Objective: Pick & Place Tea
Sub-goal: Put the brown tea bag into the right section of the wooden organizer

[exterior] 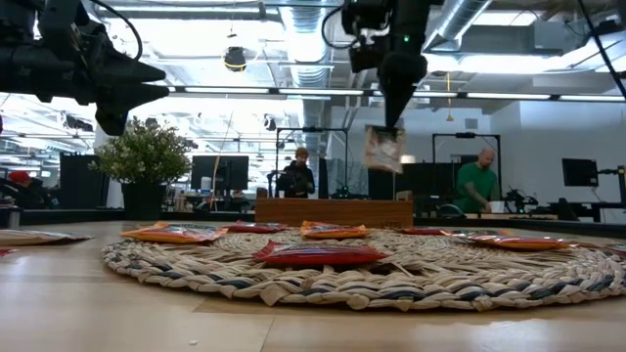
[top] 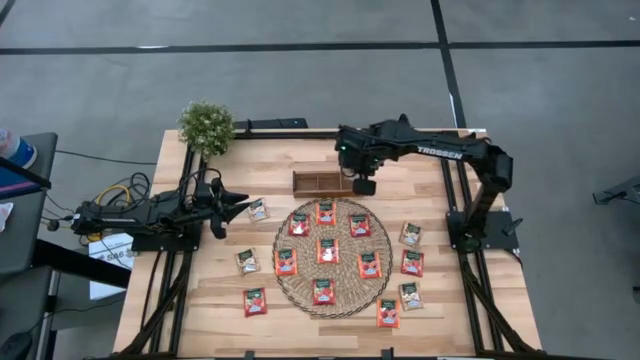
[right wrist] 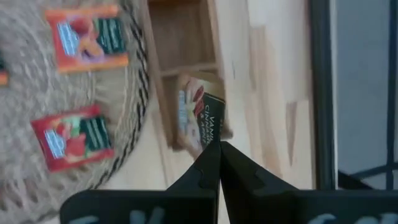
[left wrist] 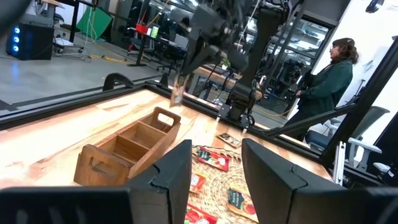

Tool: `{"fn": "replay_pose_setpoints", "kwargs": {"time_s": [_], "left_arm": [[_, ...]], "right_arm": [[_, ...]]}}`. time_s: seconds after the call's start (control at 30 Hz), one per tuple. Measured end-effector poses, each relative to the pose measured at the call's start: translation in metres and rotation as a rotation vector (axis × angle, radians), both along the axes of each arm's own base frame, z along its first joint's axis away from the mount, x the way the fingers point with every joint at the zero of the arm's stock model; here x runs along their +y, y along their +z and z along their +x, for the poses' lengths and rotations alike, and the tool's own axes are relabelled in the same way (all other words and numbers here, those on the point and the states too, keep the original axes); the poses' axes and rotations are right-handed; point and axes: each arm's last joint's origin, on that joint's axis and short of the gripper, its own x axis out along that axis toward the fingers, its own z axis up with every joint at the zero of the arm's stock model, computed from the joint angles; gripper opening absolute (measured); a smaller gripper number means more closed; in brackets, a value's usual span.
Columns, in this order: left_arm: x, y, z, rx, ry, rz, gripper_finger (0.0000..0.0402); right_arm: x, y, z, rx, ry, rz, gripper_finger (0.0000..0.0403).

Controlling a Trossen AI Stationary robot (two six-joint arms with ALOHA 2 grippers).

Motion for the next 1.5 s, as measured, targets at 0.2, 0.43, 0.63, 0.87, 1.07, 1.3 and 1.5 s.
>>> {"fn": "replay_pose_setpoints", "kwargs": {"time_s": [0.2, 0.43, 0.63, 0.87, 1.07, 1.3, 1.5], "left_arm": [[0.0, 0.0, 0.0, 0.002, -0.006, 0.002, 0.0133], [0.0, 0.0, 0.0, 0.003, -0.013, 0.003, 0.0133], [0.0, 0.0, 0.0, 0.004, -0.013, 0.005, 0.0133], [0.0, 0.0, 0.0, 0.005, -0.013, 0.007, 0.0133], [0.0, 0.0, 0.0, 0.005, -0.014, 0.007, 0.0133], [0.0, 0.0, 0.0, 0.005, -0.013, 0.007, 0.0133], [0.0, 0.0, 0.0, 0.006, -0.013, 0.007, 0.0133]], "right_arm": [[-0.009, -0.015, 0.012, 0.045, 0.059, -0.025, 0.0], [-0.017, -0.026, 0.016, 0.073, 0.066, -0.024, 0.0], [-0.024, -0.025, 0.016, 0.062, 0.065, -0.054, 0.0], [-0.028, -0.025, 0.015, 0.053, 0.056, -0.055, 0.0], [-0.028, -0.025, 0.016, 0.047, 0.06, -0.056, 0.0], [-0.029, -0.035, 0.015, 0.048, 0.06, -0.057, 0.0], [-0.029, -0.047, 0.012, 0.07, 0.056, -0.048, 0.0]]}}
